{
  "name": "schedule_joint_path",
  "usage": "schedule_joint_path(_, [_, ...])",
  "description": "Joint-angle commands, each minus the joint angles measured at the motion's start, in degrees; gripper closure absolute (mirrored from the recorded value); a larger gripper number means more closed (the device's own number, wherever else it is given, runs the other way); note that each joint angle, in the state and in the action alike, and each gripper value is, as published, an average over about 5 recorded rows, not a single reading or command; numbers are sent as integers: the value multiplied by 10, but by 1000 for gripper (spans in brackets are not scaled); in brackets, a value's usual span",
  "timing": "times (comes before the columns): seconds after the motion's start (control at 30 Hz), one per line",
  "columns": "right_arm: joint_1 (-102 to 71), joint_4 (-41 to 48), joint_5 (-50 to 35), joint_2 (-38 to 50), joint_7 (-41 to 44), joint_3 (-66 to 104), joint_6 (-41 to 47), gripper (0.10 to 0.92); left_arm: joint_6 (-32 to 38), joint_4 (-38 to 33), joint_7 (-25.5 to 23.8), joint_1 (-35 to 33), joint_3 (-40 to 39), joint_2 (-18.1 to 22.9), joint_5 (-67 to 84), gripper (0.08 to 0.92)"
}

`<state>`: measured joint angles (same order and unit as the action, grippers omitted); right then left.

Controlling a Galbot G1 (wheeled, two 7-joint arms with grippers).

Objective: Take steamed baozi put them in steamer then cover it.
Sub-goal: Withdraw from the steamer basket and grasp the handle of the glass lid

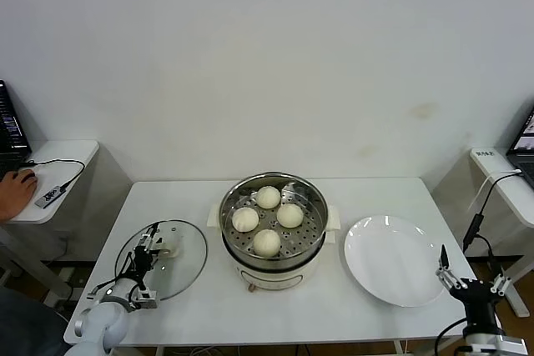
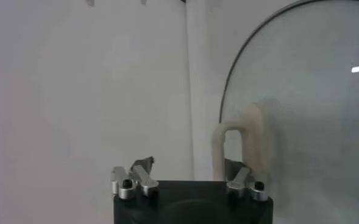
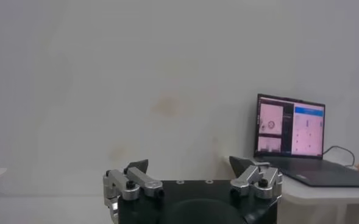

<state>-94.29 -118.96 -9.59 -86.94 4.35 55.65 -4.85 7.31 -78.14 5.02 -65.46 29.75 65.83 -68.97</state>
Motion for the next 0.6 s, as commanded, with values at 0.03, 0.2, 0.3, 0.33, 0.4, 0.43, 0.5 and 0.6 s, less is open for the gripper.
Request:
schedule_joint_path(0.03, [0,1,2,-1,0,-3,0,203,0,17,2,7,-2,1,4,441])
schedule_joint_path(0.2, [2,1,2,-2,0,-5,0,203,4,15,18,2,1,2,9,588])
schedule_joint_path(0.3, [2,-1,3,-1,0,-7,1,203,6,-5,31,-7,7,0,14,675])
schedule_joint_path(0.33, [1,-1,3,-1,1,-8,1,203,7,-14,35,-12,10,-2,15,701])
schedule_joint_path(0.4, [-1,-3,4,0,2,-9,1,203,6,-39,40,-23,17,-6,16,761])
schedule_joint_path(0.43, [-2,-4,5,0,2,-10,1,203,4,-54,42,-29,20,-8,17,787])
schedule_joint_path(0.5, [-3,-5,5,1,3,-13,0,203,-2,-86,42,-43,28,-14,19,835])
schedule_joint_path(0.6, [-5,-6,6,4,5,-16,0,203,-17,-138,37,-68,40,-25,27,860])
